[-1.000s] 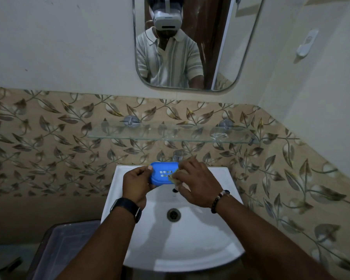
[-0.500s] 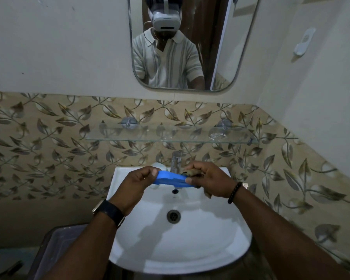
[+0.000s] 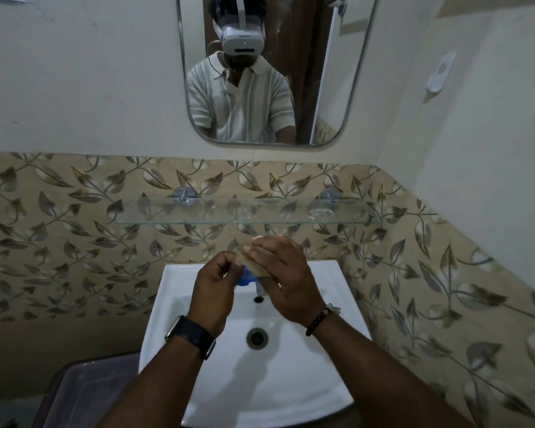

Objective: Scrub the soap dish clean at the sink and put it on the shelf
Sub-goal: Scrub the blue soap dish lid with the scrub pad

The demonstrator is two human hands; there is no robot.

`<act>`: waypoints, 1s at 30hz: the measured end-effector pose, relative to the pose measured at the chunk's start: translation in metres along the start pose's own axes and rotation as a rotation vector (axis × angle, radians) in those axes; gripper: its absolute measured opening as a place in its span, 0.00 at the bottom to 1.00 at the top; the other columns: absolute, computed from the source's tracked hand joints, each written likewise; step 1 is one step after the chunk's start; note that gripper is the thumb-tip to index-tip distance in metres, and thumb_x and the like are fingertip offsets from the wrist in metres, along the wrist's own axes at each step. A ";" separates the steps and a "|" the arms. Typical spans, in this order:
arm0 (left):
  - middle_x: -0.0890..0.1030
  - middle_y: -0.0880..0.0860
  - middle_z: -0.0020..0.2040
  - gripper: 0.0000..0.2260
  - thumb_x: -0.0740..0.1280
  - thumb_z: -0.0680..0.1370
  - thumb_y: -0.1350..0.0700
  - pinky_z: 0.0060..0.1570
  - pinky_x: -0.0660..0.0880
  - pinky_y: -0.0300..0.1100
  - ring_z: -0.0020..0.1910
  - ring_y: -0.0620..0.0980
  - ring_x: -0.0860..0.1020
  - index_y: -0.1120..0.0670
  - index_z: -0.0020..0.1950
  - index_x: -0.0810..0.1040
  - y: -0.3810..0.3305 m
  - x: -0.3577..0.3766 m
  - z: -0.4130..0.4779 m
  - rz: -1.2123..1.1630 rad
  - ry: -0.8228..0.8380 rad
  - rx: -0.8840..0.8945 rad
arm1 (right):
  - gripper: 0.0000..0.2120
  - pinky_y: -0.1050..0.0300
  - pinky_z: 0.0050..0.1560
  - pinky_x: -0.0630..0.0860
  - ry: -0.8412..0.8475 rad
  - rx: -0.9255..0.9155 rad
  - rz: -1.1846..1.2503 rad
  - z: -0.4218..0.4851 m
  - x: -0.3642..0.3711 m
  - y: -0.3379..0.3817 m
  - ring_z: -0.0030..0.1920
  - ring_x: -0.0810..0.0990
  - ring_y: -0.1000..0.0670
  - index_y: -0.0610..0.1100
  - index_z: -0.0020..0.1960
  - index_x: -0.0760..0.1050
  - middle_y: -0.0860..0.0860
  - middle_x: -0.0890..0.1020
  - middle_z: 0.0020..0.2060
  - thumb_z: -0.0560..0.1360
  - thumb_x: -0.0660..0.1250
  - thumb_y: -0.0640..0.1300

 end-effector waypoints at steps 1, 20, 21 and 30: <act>0.79 0.57 0.40 0.09 0.64 0.82 0.60 0.44 0.73 0.46 0.41 0.49 0.75 0.64 0.45 0.78 -0.001 -0.002 -0.001 -0.013 -0.024 0.003 | 0.18 0.45 0.68 0.67 -0.009 0.042 -0.028 -0.001 -0.005 -0.011 0.68 0.73 0.50 0.46 0.69 0.76 0.50 0.78 0.65 0.80 0.64 0.39; 0.78 0.56 0.44 0.14 0.63 0.83 0.51 0.47 0.74 0.44 0.45 0.50 0.75 0.62 0.47 0.74 0.015 0.023 -0.017 -0.199 -0.181 0.013 | 0.10 0.47 0.45 0.75 -0.544 1.265 1.307 -0.055 0.058 -0.059 0.36 0.73 0.44 0.52 0.56 0.80 0.43 0.79 0.42 0.83 0.62 0.43; 0.78 0.56 0.44 0.14 0.63 0.82 0.51 0.48 0.74 0.44 0.45 0.49 0.76 0.62 0.47 0.74 0.020 0.022 -0.018 -0.171 -0.157 0.010 | 0.09 0.45 0.42 0.76 -0.512 1.252 1.233 -0.054 0.052 -0.062 0.35 0.75 0.41 0.50 0.57 0.80 0.40 0.80 0.44 0.83 0.62 0.43; 0.84 0.51 0.38 0.17 0.65 0.78 0.42 0.38 0.81 0.39 0.36 0.46 0.81 0.53 0.47 0.87 0.001 -0.008 0.026 -0.012 0.124 -0.146 | 0.19 0.63 0.67 0.72 0.326 0.752 0.591 -0.015 0.020 -0.076 0.68 0.74 0.59 0.46 0.72 0.70 0.51 0.75 0.69 0.82 0.64 0.38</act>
Point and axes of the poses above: each hand's wrist, its own z-axis towards the middle knuckle, its own x-axis out of the palm, y = z × x, the point moved 10 cm from there along z, towards the middle knuckle
